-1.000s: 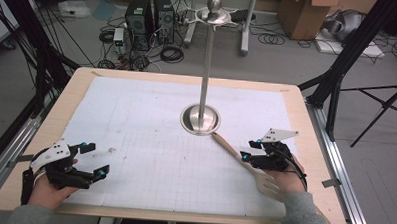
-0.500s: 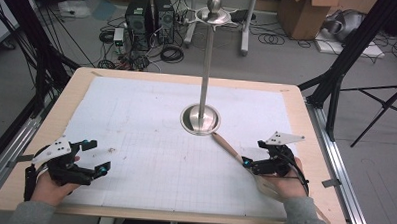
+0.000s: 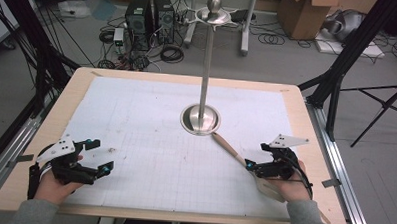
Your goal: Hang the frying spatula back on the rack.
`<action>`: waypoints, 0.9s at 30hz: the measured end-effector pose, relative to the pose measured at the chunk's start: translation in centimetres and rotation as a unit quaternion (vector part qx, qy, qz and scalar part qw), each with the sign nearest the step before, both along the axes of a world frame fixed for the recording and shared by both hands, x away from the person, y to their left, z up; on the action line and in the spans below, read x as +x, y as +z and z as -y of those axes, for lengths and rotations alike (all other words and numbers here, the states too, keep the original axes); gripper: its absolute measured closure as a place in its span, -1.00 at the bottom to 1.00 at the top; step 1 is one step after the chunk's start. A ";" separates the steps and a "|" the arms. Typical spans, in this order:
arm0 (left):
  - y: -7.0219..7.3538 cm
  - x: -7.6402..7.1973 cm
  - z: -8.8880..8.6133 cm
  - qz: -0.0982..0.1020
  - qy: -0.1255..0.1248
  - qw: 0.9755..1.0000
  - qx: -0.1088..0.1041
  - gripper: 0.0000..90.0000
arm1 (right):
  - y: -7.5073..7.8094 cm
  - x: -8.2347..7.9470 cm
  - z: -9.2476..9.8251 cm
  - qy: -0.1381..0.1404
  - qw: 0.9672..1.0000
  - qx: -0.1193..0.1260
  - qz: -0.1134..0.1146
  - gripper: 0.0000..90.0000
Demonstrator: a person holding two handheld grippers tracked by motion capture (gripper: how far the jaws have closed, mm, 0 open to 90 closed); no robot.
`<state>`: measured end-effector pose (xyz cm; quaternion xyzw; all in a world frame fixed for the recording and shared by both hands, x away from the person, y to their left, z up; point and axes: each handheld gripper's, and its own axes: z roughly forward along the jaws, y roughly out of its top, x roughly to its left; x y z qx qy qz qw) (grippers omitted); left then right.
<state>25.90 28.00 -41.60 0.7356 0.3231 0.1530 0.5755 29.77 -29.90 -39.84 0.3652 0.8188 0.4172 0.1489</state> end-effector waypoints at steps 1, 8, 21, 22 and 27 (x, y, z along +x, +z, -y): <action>0.0 0.1 0.0 0.001 -0.002 1.000 0.003 -0.96 | 0.1 0.0 0.1 0.001 1.000 0.001 0.001 -0.75; -0.2 0.2 0.2 -0.004 -0.005 1.000 0.004 -0.96 | -0.1 0.1 -0.2 0.000 1.000 -0.007 -0.006 -0.75; -0.2 0.0 -0.1 -0.003 -0.001 1.000 0.005 -0.96 | -0.8 0.6 -0.8 0.007 0.999 -0.032 -0.033 -0.74; -0.2 -0.1 -0.1 -0.003 -0.001 1.000 0.005 -0.96 | -0.9 0.7 -0.9 0.009 0.999 -0.035 -0.033 -0.74; -0.2 -0.3 -0.3 -0.003 0.002 1.000 0.007 -0.96 | -1.1 1.1 -1.4 0.022 0.996 -0.068 -0.051 -0.69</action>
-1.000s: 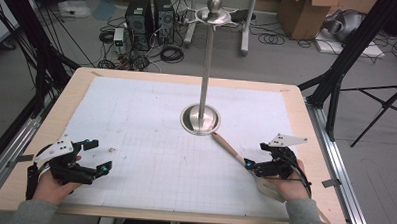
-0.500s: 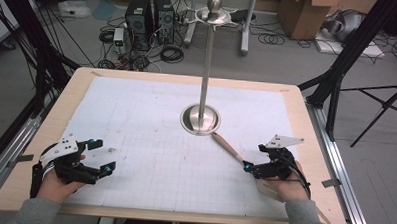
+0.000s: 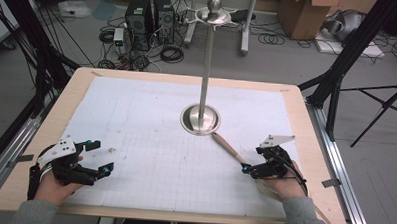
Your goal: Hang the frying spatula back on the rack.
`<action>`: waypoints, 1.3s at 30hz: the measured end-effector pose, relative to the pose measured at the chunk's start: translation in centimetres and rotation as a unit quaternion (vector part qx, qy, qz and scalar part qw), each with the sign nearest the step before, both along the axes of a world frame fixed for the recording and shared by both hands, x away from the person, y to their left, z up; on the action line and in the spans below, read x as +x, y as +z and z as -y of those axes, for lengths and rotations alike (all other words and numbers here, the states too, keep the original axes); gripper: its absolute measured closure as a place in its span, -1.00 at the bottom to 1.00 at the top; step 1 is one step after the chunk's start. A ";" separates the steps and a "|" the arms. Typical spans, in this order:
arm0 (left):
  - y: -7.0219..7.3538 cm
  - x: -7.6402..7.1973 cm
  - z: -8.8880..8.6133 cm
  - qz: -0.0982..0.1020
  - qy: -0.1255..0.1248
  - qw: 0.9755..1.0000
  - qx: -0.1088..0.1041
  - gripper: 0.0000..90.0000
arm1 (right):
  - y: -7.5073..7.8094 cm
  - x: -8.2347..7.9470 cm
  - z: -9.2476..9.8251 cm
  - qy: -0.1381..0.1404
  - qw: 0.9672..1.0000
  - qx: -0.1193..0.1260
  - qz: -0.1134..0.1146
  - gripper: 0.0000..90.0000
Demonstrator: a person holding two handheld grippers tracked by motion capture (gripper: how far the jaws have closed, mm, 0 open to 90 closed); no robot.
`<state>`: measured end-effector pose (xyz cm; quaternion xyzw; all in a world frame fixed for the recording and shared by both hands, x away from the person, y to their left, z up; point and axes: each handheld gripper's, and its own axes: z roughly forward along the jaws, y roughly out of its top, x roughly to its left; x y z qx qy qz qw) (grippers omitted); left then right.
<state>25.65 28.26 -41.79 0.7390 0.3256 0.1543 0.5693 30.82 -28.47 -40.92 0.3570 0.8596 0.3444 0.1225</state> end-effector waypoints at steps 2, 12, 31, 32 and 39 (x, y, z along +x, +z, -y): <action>0.0 -0.1 -0.1 0.000 0.001 1.000 0.000 -0.96 | -0.1 0.1 -0.2 0.004 1.000 -0.012 -0.009 -0.68; 0.0 -0.2 -0.2 0.000 0.003 1.000 0.002 -0.96 | -0.3 0.4 -0.2 0.004 0.999 -0.033 -0.035 -0.47; 0.0 -0.2 -0.2 0.000 0.005 1.000 0.003 -0.96 | -0.8 0.2 -0.4 0.002 0.996 -0.071 -0.062 -0.03; 0.0 -0.2 -0.2 0.000 0.006 1.000 0.002 -0.96 | -0.8 0.2 -0.4 0.003 0.995 -0.072 -0.062 0.00; 0.0 -0.2 -0.2 0.000 0.005 1.000 0.002 -0.96 | -0.9 -0.1 -0.5 0.004 0.995 -0.086 -0.057 0.20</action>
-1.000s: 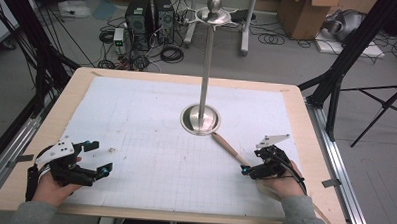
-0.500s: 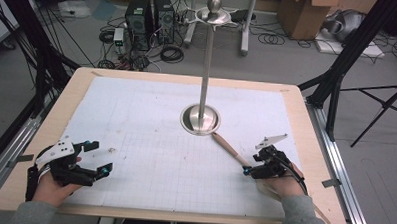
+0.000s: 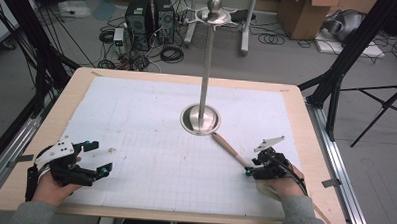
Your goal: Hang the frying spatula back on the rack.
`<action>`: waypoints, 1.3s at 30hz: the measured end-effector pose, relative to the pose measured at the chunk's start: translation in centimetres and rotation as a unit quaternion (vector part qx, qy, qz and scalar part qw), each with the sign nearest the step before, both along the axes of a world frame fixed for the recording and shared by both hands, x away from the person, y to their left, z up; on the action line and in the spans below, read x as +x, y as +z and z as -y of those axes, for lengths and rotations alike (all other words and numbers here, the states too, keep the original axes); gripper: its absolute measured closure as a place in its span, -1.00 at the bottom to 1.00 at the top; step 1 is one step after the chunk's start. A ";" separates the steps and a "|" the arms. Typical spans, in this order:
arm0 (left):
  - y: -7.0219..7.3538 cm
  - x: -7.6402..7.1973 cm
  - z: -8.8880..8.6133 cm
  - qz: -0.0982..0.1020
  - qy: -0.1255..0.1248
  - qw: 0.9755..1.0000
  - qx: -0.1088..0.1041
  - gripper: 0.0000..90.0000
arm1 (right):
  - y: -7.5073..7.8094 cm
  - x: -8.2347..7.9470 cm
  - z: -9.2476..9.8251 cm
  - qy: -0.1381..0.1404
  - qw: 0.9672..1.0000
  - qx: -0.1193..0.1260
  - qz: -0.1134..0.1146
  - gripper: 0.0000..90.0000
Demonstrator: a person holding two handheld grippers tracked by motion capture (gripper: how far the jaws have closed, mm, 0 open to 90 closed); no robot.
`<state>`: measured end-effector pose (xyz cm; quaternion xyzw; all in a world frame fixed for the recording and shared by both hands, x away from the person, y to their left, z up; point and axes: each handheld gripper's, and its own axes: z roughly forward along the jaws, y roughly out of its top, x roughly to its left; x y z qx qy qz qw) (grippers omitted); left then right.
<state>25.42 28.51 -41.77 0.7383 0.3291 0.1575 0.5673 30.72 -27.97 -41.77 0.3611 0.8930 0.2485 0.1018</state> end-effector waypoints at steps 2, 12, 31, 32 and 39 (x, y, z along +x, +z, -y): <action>0.0 0.0 0.0 0.000 0.000 1.000 0.001 -0.96 | 0.0 -0.1 -0.1 0.000 1.000 -0.004 0.005 0.24; 0.0 0.0 0.0 0.000 0.001 1.000 0.001 -0.96 | -0.2 -0.2 -0.3 -0.001 1.000 -0.009 -0.006 0.41; 0.0 0.0 0.0 0.000 0.001 1.000 0.001 -0.96 | -0.3 -0.2 -0.3 -0.010 1.000 -0.006 -0.009 0.70; 0.0 0.0 0.0 0.000 0.001 1.000 0.001 -0.96 | -0.3 -0.1 -0.2 -0.011 1.000 -0.005 -0.010 0.70; 0.0 0.0 0.0 -0.001 0.001 1.000 0.000 -0.96 | -0.4 0.0 0.1 -0.018 1.000 0.013 -0.018 0.71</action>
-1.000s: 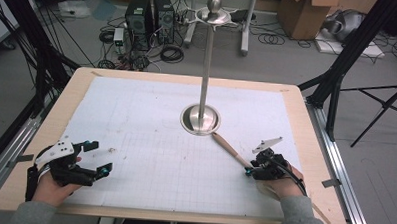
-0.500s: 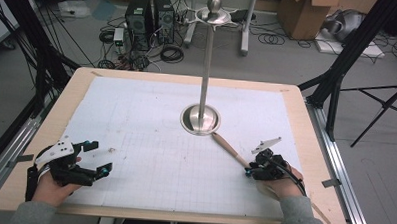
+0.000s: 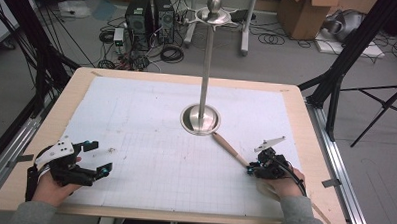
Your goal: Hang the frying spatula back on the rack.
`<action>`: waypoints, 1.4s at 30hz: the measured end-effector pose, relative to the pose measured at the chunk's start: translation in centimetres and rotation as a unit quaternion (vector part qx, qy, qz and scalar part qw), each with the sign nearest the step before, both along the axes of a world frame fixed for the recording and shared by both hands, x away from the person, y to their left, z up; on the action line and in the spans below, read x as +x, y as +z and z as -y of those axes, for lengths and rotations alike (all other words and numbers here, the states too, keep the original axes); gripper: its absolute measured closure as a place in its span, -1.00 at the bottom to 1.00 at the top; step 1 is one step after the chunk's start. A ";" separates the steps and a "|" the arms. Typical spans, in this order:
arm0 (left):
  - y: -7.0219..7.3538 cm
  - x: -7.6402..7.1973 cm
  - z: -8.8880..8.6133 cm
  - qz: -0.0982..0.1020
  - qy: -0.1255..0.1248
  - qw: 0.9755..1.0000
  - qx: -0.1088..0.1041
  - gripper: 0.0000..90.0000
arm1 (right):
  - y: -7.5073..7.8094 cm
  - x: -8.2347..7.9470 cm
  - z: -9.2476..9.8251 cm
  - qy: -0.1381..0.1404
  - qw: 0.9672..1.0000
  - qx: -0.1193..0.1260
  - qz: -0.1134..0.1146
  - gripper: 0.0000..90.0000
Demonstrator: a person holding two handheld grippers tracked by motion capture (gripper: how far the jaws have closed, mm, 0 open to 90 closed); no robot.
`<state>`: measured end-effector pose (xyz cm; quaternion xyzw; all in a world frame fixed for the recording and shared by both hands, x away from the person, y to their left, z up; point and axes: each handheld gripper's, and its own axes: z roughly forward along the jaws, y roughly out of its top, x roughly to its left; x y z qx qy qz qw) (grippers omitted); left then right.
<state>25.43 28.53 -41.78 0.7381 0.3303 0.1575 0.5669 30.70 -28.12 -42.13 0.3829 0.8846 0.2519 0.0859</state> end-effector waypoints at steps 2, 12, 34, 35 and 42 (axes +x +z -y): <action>0.0 0.0 0.0 0.001 0.000 1.000 0.001 -0.95 | 0.0 0.0 0.0 0.001 1.000 0.000 -0.001 0.71; 0.1 0.0 0.0 0.003 0.001 1.000 -0.001 -0.96 | 0.9 -0.2 0.7 0.008 0.999 0.034 0.011 0.71; -0.1 0.1 0.0 -0.002 -0.001 1.000 -0.001 -0.95 | 3.6 -0.7 1.9 0.049 0.993 0.097 0.055 0.71; -0.2 0.1 -0.1 -0.003 0.000 1.000 -0.001 -0.96 | 3.8 -0.7 2.0 0.047 0.992 0.101 0.058 0.71; -0.3 0.3 0.0 -0.005 -0.003 1.000 -0.004 -0.96 | 5.4 -0.6 2.7 0.043 0.988 0.124 0.079 0.71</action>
